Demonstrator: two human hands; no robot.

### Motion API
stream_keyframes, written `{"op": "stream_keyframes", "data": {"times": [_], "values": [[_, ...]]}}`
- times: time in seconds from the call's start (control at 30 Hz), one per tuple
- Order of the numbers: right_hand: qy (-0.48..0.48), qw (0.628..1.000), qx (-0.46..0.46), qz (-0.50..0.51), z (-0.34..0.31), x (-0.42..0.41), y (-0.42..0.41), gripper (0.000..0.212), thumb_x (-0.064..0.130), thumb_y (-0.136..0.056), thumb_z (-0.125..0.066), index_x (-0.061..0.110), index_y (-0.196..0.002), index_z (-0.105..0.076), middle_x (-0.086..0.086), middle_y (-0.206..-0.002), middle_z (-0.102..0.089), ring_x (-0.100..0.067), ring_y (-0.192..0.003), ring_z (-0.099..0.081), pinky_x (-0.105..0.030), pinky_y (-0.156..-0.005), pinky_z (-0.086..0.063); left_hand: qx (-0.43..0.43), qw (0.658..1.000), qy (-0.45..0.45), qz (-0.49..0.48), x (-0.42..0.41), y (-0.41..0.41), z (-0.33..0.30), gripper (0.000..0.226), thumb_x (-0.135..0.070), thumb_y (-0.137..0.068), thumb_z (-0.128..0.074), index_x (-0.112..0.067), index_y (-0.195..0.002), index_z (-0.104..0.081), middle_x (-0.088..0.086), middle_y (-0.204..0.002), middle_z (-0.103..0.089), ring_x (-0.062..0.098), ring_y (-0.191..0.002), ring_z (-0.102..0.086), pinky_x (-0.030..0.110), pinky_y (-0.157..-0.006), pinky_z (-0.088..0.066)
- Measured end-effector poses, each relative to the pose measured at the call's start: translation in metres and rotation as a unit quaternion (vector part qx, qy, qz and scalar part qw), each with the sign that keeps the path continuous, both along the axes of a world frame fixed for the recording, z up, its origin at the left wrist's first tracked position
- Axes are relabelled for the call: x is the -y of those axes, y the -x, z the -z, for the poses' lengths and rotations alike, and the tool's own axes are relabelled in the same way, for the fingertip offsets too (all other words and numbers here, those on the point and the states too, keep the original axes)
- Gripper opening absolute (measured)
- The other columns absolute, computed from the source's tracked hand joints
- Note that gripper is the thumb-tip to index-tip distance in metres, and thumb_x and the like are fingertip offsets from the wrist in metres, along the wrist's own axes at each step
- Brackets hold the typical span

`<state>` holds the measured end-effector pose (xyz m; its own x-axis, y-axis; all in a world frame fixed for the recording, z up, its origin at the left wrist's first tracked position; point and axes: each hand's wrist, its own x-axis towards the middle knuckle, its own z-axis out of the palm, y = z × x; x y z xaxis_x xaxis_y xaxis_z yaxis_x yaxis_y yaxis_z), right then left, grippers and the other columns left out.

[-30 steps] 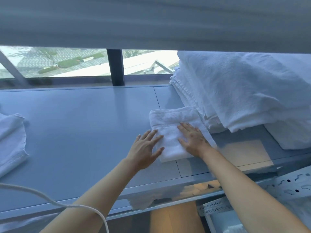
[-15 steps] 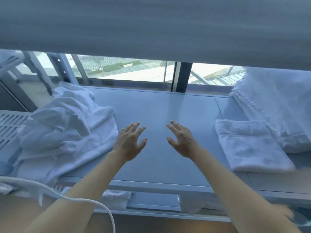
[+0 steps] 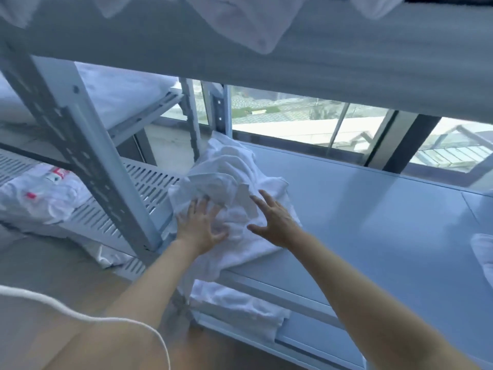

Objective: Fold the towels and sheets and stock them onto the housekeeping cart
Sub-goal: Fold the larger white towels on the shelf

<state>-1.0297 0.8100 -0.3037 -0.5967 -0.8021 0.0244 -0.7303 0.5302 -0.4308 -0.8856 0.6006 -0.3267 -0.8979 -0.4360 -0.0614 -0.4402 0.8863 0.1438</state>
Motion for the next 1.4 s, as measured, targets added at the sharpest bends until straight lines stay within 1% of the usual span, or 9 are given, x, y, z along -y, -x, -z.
{"op": "stream_keyframes", "data": {"times": [0.13, 0.27, 0.37, 0.47, 0.57, 0.67, 0.93, 1.23, 1.4], "values": [[0.046, 0.998, 0.046, 0.006, -0.005, 0.046, -0.006, 0.111, 0.052, -0.077, -0.084, 0.044, -0.161, -0.012, -0.002, -0.172, 0.003, -0.027, -0.156, -0.015, -0.048, -0.121, -0.033, 0.005, 0.999, 0.009, 0.032, -0.003, -0.005, 0.004, 0.076, -0.053, -0.081, -0.067, -0.05, -0.146, -0.028, 0.0, -0.166, -0.012, 0.034, -0.154, -0.011, 0.071, -0.111, -0.028], [0.016, 0.999, 0.05, 0.016, -0.009, 0.084, 0.001, 0.12, 0.055, -0.066, -0.09, 0.044, -0.16, -0.017, -0.007, -0.171, 0.005, -0.031, -0.157, -0.008, -0.049, -0.124, -0.026, -0.055, 0.998, 0.012, 0.041, 0.004, -0.011, 0.006, 0.065, -0.035, -0.075, -0.071, -0.043, -0.134, -0.046, 0.0, -0.149, -0.041, 0.036, -0.139, -0.036, 0.059, -0.097, -0.046], [0.02, 0.998, 0.044, 0.029, 0.001, 0.096, 0.005, 0.097, 0.051, -0.067, -0.09, 0.031, -0.15, -0.043, -0.01, -0.16, -0.024, -0.039, -0.142, -0.034, -0.044, -0.115, -0.036, -0.113, 0.993, 0.02, 0.027, 0.004, -0.009, 0.009, 0.056, -0.027, -0.075, -0.074, -0.036, -0.128, -0.06, 0.0, -0.139, -0.051, 0.036, -0.125, -0.044, 0.054, -0.084, -0.051], [0.093, 0.994, 0.042, 0.026, 0.012, 0.096, 0.003, 0.056, 0.035, -0.074, -0.087, 0.014, -0.121, -0.064, -0.007, -0.126, -0.047, -0.033, -0.11, -0.055, -0.033, -0.095, -0.045, -0.174, 0.984, 0.011, 0.03, 0.001, -0.008, 0.01, 0.045, -0.018, -0.077, -0.077, -0.032, -0.119, -0.071, 0.0, -0.127, -0.06, 0.035, -0.114, -0.05, 0.05, -0.08, -0.049], [0.167, 0.986, -0.004, 0.014, 0.003, 0.093, 0.001, 0.028, 0.011, -0.075, -0.08, 0.008, -0.097, -0.062, -0.004, -0.106, -0.052, -0.031, -0.088, -0.06, -0.03, -0.071, -0.044, -0.273, 0.96, 0.004, 0.061, 0.002, -0.007, -0.003, 0.021, 0.0, -0.078, -0.073, -0.013, -0.095, -0.076, 0.007, -0.1, -0.066, 0.039, -0.094, -0.06, 0.05, -0.073, -0.051], [0.234, 0.971, -0.055, 0.009, -0.021, 0.081, 0.0, 0.021, -0.001, -0.073, -0.071, 0.009, -0.087, -0.058, -0.001, -0.097, -0.053, -0.026, -0.077, -0.054, -0.031, -0.062, -0.041, -0.337, 0.939, 0.009, 0.062, 0.003, 0.004, -0.036, 0.014, 0.012, -0.08, -0.064, 0.0, -0.084, -0.07, 0.013, -0.092, -0.064, 0.038, -0.084, -0.059, 0.052, -0.072, -0.053], [0.336, 0.927, -0.137, 0.094, -0.103, -0.028, 0.045, 0.023, -0.001, -0.072, -0.069, 0.01, -0.089, -0.058, 0.001, -0.095, -0.053, -0.021, -0.077, -0.051, -0.03, -0.061, -0.04, -0.395, 0.913, 0.015, 0.106, -0.061, 0.055, -0.081, 0.042, -0.032, -0.085, -0.071, -0.019, -0.124, -0.068, 0.003, -0.125, -0.06, 0.028, -0.113, -0.056, 0.044, -0.091, -0.05], [0.259, 0.905, -0.194, 0.277, -0.108, -0.233, 0.079, 0.023, 0.006, -0.074, -0.073, 0.012, -0.089, -0.056, 0.002, -0.094, -0.051, -0.024, -0.079, -0.054, -0.032, -0.065, -0.044, -0.295, 0.93, -0.065, 0.212, -0.195, 0.122, -0.062, 0.055, -0.036, -0.08, -0.073, -0.023, -0.132, -0.062, 0.002, -0.131, -0.055, 0.03, -0.115, -0.055, 0.047, -0.092, -0.05], [-0.012, 0.916, 0.017, 0.401, -0.049, -0.326, 0.068, 0.033, 0.023, -0.08, -0.072, 0.014, -0.11, -0.063, -0.011, -0.123, -0.058, -0.032, -0.107, -0.061, -0.032, -0.083, -0.045, -0.197, 0.926, -0.116, 0.3, -0.273, 0.143, -0.036, 0.061, -0.037, -0.078, -0.077, -0.025, -0.136, -0.06, 0.003, -0.136, -0.053, 0.03, -0.119, -0.054, 0.045, -0.091, -0.051]]}}
